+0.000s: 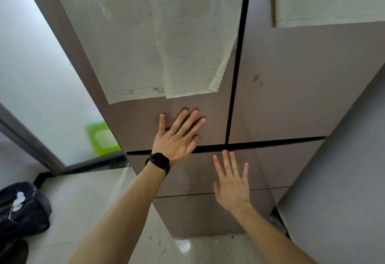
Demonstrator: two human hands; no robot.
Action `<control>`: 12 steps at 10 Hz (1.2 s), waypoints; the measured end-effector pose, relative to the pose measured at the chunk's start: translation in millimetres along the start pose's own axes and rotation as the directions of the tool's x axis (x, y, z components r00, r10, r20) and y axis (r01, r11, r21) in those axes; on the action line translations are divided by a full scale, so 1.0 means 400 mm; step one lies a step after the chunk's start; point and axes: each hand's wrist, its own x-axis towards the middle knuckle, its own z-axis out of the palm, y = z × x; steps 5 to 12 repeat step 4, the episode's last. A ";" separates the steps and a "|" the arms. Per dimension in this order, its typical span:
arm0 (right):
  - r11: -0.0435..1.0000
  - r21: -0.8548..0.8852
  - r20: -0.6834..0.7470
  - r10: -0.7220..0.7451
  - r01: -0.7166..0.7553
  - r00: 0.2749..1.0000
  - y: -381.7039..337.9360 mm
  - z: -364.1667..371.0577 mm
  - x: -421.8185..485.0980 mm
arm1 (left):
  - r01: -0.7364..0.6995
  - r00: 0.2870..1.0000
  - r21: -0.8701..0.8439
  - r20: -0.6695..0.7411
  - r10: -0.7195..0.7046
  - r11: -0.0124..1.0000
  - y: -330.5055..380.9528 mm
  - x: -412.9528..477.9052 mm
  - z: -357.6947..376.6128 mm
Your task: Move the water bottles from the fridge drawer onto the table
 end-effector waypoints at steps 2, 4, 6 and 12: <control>0.998 0.048 0.055 -0.037 0.034 0.998 0.003 -0.052 -0.017 | 0.002 0.998 0.021 0.056 -0.004 1.000 0.002 0.004 -0.009; 0.962 0.266 -0.020 -0.063 0.066 0.998 0.034 -0.229 -0.026 | 0.005 0.994 -0.091 0.109 0.005 0.996 0.016 0.011 -0.094; 0.962 0.266 -0.020 -0.063 0.066 0.998 0.034 -0.229 -0.026 | 0.005 0.994 -0.091 0.109 0.005 0.996 0.016 0.011 -0.094; 0.962 0.266 -0.020 -0.063 0.066 0.998 0.034 -0.229 -0.026 | 0.005 0.994 -0.091 0.109 0.005 0.996 0.016 0.011 -0.094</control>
